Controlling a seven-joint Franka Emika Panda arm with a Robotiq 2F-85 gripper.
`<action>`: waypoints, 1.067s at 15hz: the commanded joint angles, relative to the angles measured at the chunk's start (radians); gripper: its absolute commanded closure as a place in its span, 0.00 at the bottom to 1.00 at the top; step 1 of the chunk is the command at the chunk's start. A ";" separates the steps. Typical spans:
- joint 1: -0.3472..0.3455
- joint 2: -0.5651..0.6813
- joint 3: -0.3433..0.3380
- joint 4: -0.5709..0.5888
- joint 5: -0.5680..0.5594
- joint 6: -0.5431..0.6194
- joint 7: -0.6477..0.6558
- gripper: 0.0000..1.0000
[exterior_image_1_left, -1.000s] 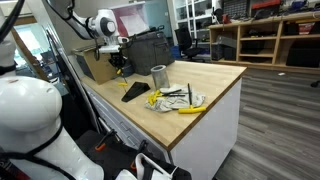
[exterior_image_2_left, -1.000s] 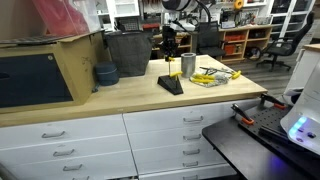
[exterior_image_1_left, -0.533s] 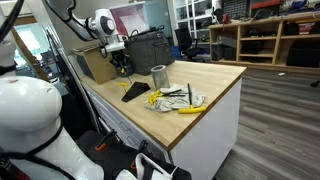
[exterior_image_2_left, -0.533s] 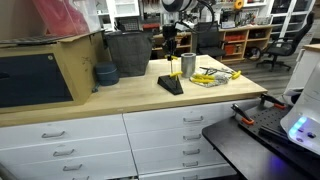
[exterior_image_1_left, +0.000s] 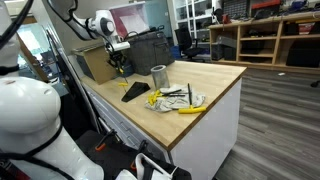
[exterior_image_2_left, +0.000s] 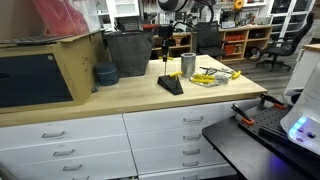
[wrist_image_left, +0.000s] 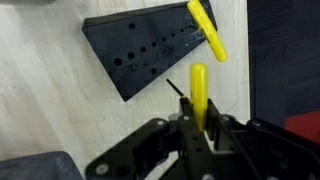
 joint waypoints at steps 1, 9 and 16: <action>-0.023 0.047 0.038 0.060 0.011 -0.052 -0.193 0.96; 0.007 0.075 0.037 0.078 -0.063 -0.108 -0.377 0.96; 0.020 0.062 0.034 0.049 -0.140 -0.084 -0.360 0.96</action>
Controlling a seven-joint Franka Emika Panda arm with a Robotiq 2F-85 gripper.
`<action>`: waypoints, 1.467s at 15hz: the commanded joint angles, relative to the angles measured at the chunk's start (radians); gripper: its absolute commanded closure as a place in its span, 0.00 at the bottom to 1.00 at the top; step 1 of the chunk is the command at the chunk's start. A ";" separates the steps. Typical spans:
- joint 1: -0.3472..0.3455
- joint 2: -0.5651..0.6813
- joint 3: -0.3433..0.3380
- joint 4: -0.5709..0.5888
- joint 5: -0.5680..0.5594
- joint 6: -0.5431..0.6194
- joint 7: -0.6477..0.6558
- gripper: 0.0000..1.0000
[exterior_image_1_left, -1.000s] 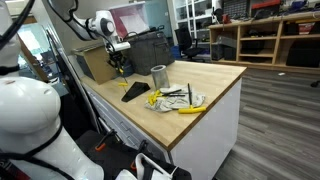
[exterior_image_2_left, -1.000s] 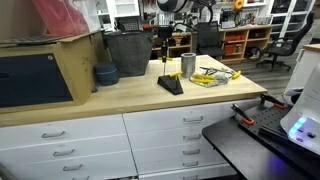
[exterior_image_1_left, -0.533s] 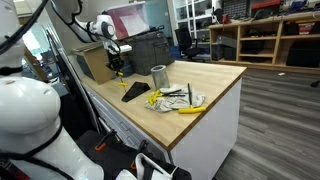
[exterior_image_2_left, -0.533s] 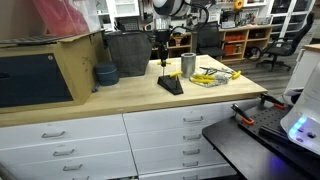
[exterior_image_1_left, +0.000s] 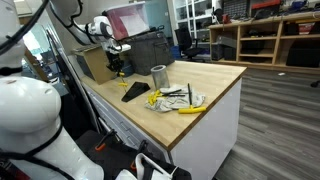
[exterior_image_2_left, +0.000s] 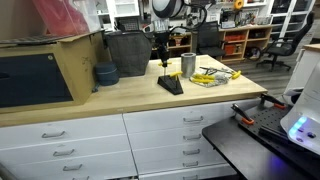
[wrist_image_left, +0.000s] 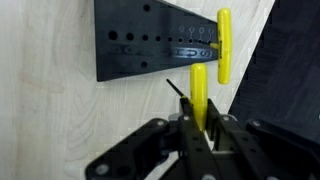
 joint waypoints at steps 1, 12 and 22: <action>0.006 -0.013 -0.005 -0.007 -0.021 -0.009 -0.006 0.96; -0.011 -0.044 -0.003 -0.073 -0.007 0.020 -0.016 0.96; -0.045 -0.069 -0.035 -0.135 -0.020 0.046 -0.010 0.96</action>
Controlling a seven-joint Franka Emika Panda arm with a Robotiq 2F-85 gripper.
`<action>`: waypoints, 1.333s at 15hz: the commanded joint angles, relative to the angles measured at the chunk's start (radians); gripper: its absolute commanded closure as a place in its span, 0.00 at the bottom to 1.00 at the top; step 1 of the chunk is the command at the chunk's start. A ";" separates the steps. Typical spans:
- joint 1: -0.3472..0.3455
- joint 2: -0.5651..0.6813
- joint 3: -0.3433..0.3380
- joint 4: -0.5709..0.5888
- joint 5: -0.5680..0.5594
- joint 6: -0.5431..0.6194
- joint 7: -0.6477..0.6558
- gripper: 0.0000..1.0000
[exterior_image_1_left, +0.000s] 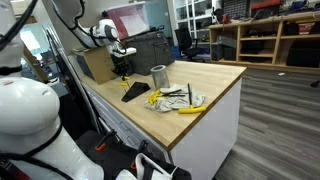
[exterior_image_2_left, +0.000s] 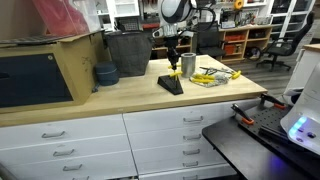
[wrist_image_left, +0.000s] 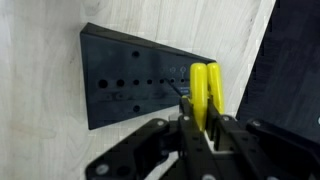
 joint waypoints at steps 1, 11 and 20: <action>-0.002 -0.033 -0.009 -0.030 -0.010 0.018 -0.009 0.96; -0.007 -0.032 0.004 -0.034 0.025 0.003 -0.021 0.96; -0.015 -0.024 0.006 -0.024 0.088 -0.010 -0.021 0.96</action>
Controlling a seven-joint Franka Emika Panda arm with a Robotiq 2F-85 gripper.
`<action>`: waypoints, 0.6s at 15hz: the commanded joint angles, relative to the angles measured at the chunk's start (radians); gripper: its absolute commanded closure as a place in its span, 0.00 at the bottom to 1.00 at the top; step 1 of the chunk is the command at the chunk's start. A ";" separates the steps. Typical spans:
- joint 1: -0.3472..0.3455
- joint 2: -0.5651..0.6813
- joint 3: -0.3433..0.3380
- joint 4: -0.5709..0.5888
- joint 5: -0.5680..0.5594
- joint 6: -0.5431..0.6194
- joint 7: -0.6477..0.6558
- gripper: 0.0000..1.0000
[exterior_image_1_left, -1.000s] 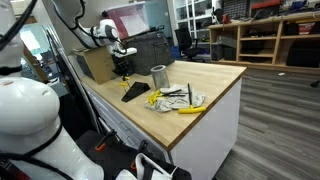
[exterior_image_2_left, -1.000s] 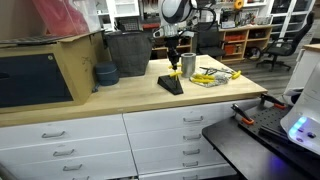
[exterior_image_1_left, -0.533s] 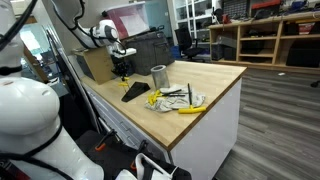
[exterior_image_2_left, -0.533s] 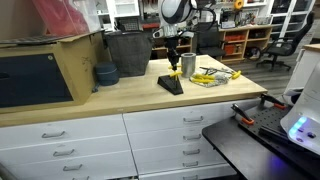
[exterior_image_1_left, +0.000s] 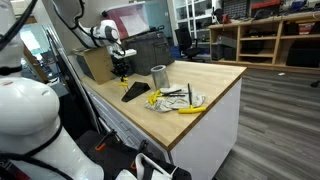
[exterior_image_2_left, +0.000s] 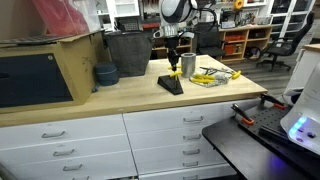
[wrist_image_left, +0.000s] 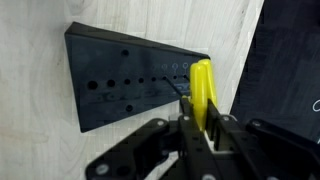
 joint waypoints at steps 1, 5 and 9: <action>-0.009 -0.023 0.005 -0.013 0.031 -0.011 -0.020 0.96; -0.007 -0.018 0.004 -0.009 0.033 -0.016 -0.018 0.96; -0.008 -0.007 0.004 -0.004 0.039 -0.023 -0.018 0.96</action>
